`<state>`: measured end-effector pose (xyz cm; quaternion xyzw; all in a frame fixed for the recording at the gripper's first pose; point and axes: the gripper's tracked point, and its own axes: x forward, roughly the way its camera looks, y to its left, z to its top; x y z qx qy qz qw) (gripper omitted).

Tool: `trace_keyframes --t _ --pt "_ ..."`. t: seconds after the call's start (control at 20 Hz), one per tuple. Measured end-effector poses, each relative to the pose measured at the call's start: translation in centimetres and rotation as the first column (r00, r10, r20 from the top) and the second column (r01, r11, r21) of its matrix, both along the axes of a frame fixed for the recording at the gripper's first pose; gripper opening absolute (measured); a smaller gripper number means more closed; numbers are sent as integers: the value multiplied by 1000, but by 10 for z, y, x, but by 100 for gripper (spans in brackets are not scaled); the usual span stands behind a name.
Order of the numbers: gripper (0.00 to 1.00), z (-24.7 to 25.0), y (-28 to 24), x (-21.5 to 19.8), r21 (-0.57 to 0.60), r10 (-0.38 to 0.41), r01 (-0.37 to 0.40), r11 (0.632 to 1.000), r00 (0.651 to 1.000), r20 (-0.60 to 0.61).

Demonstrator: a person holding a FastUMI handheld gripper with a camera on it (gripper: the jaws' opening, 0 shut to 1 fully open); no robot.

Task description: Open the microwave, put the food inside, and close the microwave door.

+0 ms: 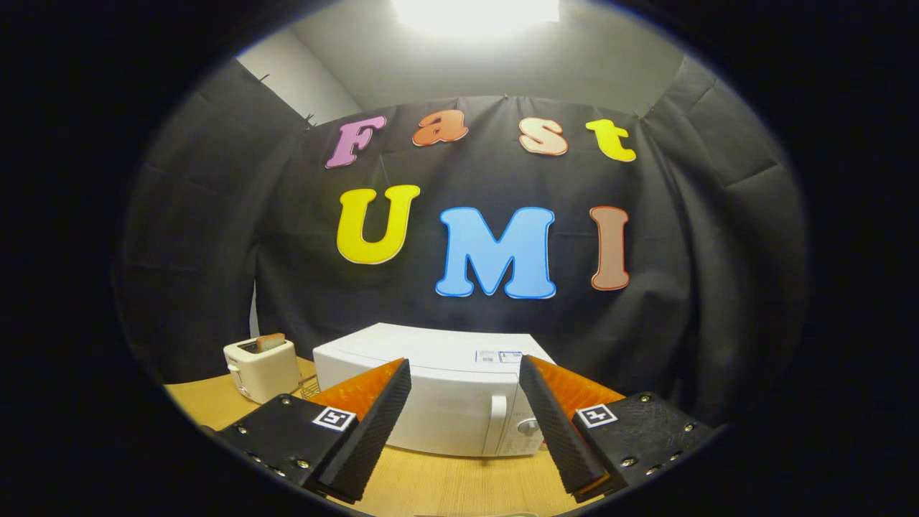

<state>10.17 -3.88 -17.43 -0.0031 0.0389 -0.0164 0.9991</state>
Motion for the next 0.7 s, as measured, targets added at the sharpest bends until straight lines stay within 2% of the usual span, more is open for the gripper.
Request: trace_keyframes --t 0.45,0.7 --pt "96 -102 -30 59 0 -58 58 998 995 -86" --pt "94 -140 -41 82 -3 -73 73 997 989 -126"
